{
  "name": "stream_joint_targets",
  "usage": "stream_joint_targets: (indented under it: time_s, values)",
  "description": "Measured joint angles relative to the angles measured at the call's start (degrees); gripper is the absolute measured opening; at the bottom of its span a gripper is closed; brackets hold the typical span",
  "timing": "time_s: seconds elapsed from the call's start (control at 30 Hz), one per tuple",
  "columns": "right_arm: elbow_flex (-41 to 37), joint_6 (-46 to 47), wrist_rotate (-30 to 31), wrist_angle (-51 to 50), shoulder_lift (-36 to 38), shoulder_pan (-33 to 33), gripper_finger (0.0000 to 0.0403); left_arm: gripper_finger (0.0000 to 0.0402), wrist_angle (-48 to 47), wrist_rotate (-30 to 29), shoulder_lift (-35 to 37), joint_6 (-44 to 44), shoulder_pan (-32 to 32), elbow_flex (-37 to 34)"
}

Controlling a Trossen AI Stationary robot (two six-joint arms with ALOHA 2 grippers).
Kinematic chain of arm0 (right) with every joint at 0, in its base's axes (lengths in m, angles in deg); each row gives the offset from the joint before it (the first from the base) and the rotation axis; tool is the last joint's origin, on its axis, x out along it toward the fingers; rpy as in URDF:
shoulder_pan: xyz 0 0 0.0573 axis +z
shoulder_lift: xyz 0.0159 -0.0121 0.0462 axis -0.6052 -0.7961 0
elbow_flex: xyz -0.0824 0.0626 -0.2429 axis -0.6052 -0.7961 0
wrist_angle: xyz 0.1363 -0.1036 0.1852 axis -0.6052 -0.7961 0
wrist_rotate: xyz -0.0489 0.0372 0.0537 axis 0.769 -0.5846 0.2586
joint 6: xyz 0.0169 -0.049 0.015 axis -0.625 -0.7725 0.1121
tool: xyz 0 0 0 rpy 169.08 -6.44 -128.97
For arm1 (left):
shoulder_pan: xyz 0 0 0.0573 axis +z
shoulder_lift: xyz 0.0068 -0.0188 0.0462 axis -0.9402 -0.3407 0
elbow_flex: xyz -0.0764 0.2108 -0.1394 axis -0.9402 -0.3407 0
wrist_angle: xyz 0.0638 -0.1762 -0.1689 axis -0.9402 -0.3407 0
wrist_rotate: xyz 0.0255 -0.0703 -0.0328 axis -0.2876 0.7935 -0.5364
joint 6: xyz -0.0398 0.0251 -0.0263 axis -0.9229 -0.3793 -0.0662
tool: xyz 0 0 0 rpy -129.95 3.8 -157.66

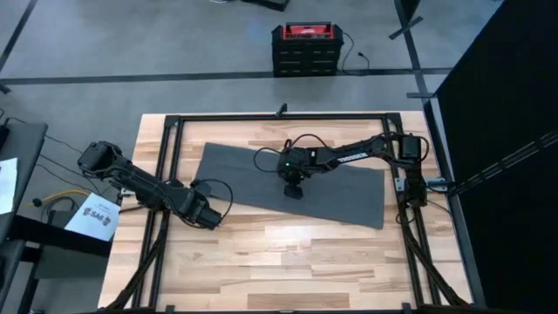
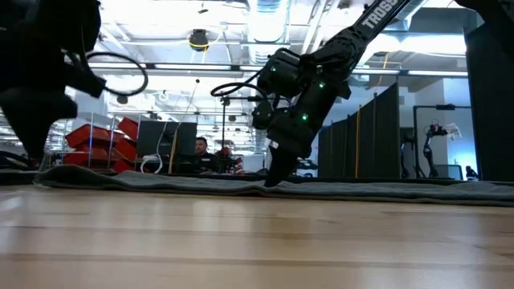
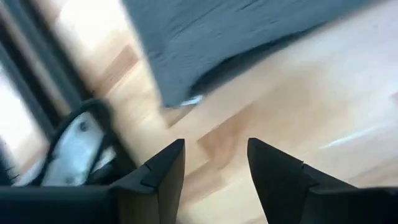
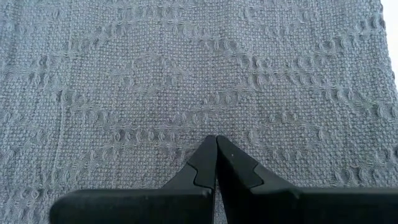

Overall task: Roll towel
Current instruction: Fold the gray towel

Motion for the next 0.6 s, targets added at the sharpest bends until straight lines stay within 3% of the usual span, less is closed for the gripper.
stream_joint_targets:
  time_s: [0.2, 0.3, 0.6]
  values:
    - [0.0, -1.1, 0.9, -2.8, 0.4, 0.8, 0.0, 0.0153, 22.8, -11.5, 0.0, 4.7, -2.1, -4.2]
    - [-0.1, -1.4, 1.3, -4.4, 0.4, 1.8, 0.0, 0.0152, 28.5, -19.0, 0.0, 5.2, -0.9, -6.8]
    - [-0.2, -1.2, -0.6, -7.3, 1.6, 5.3, 0.0, 0.0152, 43.5, -18.9, 0.0, 7.8, 5.5, -17.6]
